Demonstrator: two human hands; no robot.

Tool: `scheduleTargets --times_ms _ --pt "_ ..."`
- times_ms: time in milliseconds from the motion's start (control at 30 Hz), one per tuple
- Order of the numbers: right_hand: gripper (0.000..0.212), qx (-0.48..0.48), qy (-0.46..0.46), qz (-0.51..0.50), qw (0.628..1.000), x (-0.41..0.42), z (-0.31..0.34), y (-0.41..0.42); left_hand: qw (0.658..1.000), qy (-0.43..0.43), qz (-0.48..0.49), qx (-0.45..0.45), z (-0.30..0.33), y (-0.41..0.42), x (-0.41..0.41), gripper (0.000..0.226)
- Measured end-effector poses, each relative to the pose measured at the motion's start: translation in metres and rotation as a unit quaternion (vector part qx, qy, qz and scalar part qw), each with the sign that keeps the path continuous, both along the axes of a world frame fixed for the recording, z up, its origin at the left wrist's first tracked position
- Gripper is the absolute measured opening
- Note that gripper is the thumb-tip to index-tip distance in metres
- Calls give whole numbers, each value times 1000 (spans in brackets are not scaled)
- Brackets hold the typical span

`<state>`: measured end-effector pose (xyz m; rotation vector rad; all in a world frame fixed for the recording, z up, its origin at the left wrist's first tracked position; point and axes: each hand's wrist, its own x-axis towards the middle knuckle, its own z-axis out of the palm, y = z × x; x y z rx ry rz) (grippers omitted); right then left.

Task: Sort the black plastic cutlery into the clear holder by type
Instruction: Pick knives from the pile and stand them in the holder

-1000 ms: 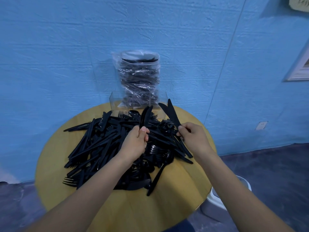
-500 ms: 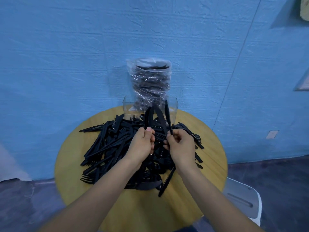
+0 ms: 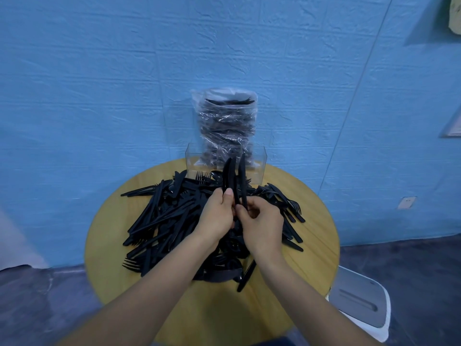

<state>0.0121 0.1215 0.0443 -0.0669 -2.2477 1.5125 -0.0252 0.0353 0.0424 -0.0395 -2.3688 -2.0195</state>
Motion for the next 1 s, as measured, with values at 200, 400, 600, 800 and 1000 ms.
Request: scheduleTargets --times_ms 200,400,600,800,1000 --pt "24 25 -8 96 995 -4 -2 3 1000 23 5 3 2 -4 0 28" --pt "26 -133 -50 133 981 -1 5 -1 999 24 -3 35 0 -4 0 26" --pt "18 -386 -93 75 915 -2 7 -2 996 17 -7 86 -1 -2 1 23" --pt "20 -342 -81 45 935 -4 5 -7 998 23 -14 55 -4 3 1 30" --pt "23 -312 -75 34 947 -4 8 -2 999 31 -19 37 -4 6 4 29"
